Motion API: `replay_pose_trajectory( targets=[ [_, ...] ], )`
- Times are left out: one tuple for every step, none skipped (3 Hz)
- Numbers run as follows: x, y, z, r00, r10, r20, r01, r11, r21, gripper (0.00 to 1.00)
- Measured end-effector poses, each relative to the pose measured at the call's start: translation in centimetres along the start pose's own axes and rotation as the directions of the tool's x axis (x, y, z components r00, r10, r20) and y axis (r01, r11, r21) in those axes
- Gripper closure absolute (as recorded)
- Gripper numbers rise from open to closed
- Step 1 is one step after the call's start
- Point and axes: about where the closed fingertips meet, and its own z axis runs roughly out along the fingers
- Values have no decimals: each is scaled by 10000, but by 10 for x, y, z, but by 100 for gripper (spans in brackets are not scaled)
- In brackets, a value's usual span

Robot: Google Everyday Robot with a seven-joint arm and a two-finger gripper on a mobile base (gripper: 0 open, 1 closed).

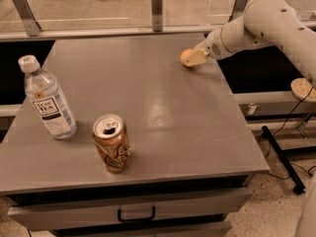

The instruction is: Move orange near orange can

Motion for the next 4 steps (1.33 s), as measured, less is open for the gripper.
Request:
replay_pose_trajectory(
  targets=[
    [0, 2, 3, 10000, -2, -13, 2, 10000, -43, 87],
    [0, 3, 6, 10000, -34, -62, 33, 9998, -190, 100],
    [-16, 4, -4, 9988, -444, -182, 433, 9976, -545, 100],
    [-29, 9, -51, 9925, -1176, -322, 1136, 9877, -1074, 100]
  ],
)
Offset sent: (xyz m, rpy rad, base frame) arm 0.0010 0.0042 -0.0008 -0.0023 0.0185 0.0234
